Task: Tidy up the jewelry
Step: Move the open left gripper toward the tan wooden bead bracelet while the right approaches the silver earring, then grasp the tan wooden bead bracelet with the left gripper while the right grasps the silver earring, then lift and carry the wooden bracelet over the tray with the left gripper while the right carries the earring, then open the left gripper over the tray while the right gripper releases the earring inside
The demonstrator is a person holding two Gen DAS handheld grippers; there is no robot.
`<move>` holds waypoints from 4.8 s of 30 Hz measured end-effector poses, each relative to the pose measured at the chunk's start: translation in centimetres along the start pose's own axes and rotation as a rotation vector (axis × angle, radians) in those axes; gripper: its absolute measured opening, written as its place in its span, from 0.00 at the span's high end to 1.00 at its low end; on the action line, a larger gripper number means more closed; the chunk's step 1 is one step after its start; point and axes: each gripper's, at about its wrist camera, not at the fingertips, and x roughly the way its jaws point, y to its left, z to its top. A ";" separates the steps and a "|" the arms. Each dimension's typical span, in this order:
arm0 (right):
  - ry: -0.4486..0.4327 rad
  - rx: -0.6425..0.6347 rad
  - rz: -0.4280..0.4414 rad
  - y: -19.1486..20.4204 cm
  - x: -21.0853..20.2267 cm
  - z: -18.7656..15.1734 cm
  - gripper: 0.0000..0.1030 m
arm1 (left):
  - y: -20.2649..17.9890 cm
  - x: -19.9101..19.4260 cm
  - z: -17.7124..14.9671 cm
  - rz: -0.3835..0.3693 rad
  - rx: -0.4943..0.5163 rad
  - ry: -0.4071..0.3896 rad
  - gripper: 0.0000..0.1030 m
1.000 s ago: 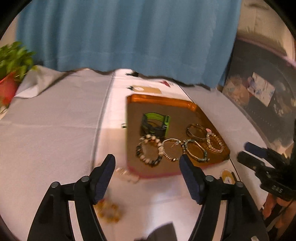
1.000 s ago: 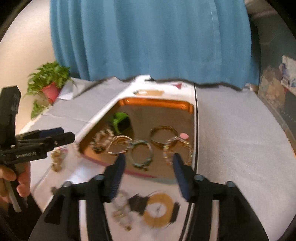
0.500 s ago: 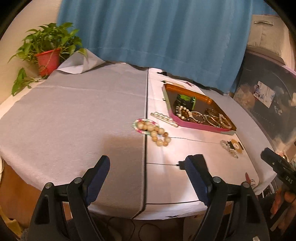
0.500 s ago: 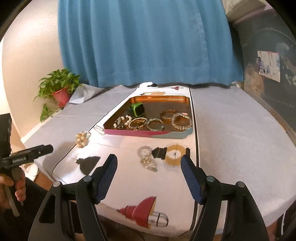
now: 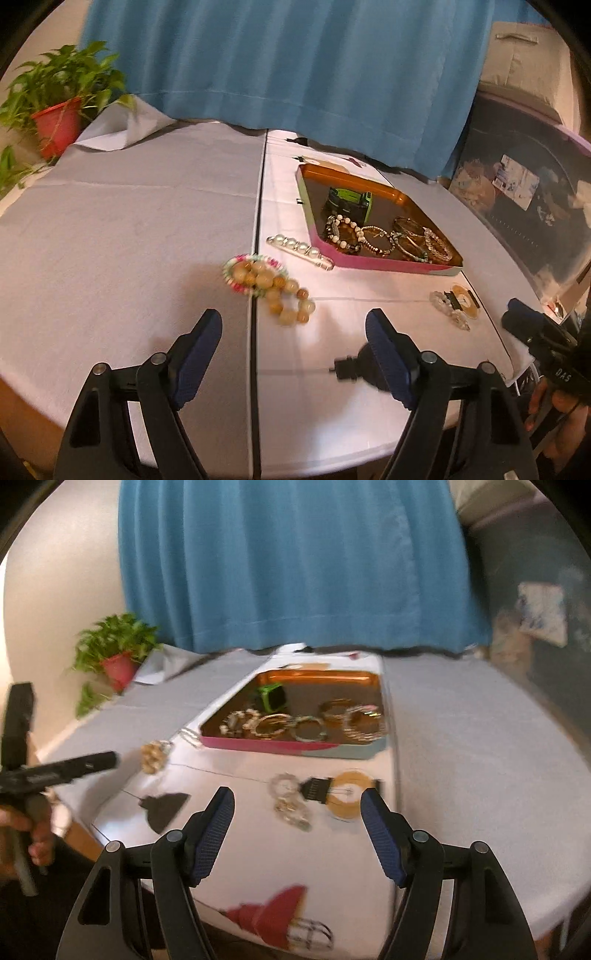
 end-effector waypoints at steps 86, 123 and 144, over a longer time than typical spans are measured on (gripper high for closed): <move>-0.185 -0.279 0.053 8.2 -14.9 18.8 0.92 | -11.3 -13.5 12.9 -0.161 0.177 -0.240 0.90; 0.201 0.049 0.129 -6.5 15.8 10.5 0.92 | -1.9 15.4 11.4 -0.146 -0.080 0.170 0.90; 0.011 -0.088 0.169 -2.1 9.1 10.7 0.29 | 0.4 6.3 9.3 0.057 0.019 -0.008 0.31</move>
